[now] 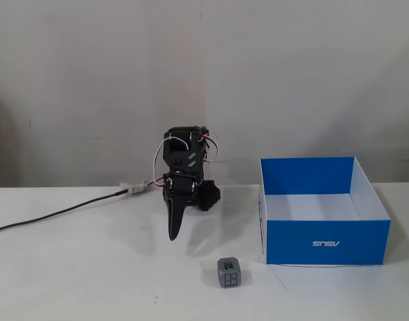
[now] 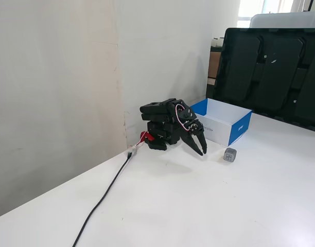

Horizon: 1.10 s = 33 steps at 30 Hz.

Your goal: Pick the gray block and keep it in the box.

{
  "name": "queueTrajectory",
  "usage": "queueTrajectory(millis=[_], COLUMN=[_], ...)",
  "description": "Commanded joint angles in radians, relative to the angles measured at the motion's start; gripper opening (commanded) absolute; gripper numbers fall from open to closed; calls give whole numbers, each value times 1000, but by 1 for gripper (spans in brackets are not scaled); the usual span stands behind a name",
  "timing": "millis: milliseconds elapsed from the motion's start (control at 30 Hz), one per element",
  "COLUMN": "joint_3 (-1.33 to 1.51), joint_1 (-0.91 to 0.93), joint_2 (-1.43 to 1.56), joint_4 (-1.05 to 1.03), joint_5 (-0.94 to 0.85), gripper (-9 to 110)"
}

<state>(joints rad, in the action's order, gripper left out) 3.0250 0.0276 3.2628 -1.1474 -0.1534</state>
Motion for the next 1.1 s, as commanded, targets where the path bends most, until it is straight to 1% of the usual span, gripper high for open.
queueTrajectory(millis=[0, 67, 167, 333, 500, 600, 667, 767, 867, 933, 1067], joint_3=[6, -9, -192, -580, -836, -950, -976, -999, -1035, -1037, -1037], joint_1=[-32, -48, -69, -124, -230, -284, -304, -357, -402, -428, -459], joint_2=[166, 166, 127, -253, -549, -736, -819, -923, -1049, -1091, -1244], joint_4=[9, 0, -63, -67, -126, -176, -178, -189, -207, -192, -160], joint_5=[3, 40, 49, 115, 215, 290, 344, 416, 465, 497, 520], gripper=[0, 0, 0, 0, 0, 0, 1, 8, 22, 27, 31])
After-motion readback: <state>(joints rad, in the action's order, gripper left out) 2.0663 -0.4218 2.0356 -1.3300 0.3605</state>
